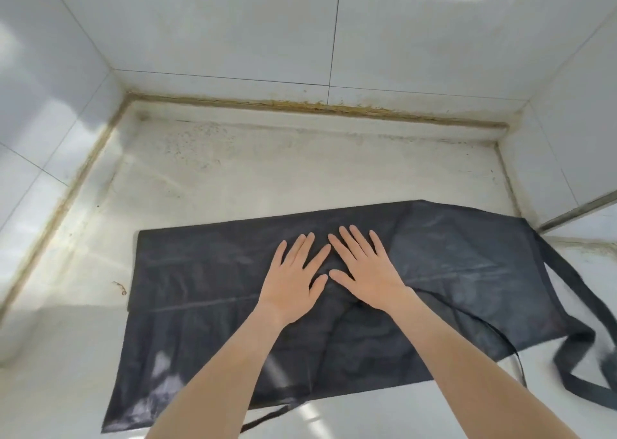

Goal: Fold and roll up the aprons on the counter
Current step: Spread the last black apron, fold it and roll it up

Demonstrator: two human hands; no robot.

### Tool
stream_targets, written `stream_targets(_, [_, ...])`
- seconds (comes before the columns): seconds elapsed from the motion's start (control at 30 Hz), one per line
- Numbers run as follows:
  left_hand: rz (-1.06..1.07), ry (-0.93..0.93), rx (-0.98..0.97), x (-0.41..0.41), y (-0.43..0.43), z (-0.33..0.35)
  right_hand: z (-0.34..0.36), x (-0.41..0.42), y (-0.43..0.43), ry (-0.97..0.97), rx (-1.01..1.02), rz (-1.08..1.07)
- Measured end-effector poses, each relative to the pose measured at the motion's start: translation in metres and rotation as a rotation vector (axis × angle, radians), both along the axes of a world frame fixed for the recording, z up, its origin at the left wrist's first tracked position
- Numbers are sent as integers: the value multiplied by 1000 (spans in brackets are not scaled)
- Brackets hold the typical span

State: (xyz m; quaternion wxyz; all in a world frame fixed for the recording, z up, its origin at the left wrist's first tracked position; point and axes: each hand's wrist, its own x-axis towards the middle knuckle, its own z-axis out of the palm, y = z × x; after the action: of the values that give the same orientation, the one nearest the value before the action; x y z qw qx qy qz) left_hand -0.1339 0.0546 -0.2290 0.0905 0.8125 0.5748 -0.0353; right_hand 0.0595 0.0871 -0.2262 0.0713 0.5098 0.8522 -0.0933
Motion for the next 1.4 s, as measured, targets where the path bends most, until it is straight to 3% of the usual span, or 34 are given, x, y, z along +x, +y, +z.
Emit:
stream_targets(0.13, [-5, 27, 2, -11, 6, 4, 9, 17, -10, 136, -56, 79])
stream_targets(0.27, [-20, 31, 2, -29, 12, 4, 21, 38, -25, 230, -53, -154])
stream_targets(0.47, [96, -51, -2, 44, 16, 34, 55, 42, -35, 120, -387, -341])
stream_targets(0.53, [-17, -55, -58, 77, 10, 34, 57, 44, -37, 87, -401, -327])
stream_targets(0.63, [-188, 20, -67, 91, -1, 18, 58, 53, -43, -5, -377, -329])
stream_targets(0.8, [-275, 74, -114, 75, -9, 11, 66, 92, -44, -98, -339, -479])
stream_targets(1.07, [-330, -44, -20, 95, 8, 37, 94, 122, 13, -273, 34, -535])
stream_targets(1.17, [-283, -141, -9, 104, 29, 42, 113, 105, 47, -147, 22, -606])
stream_targets(1.27, [-212, -224, -22, 105, 45, 41, 118, 91, 76, 132, -19, -703])
stream_targets(1.4, [-96, -200, -53, 104, 60, 38, 106, 75, 90, 438, -183, -490])
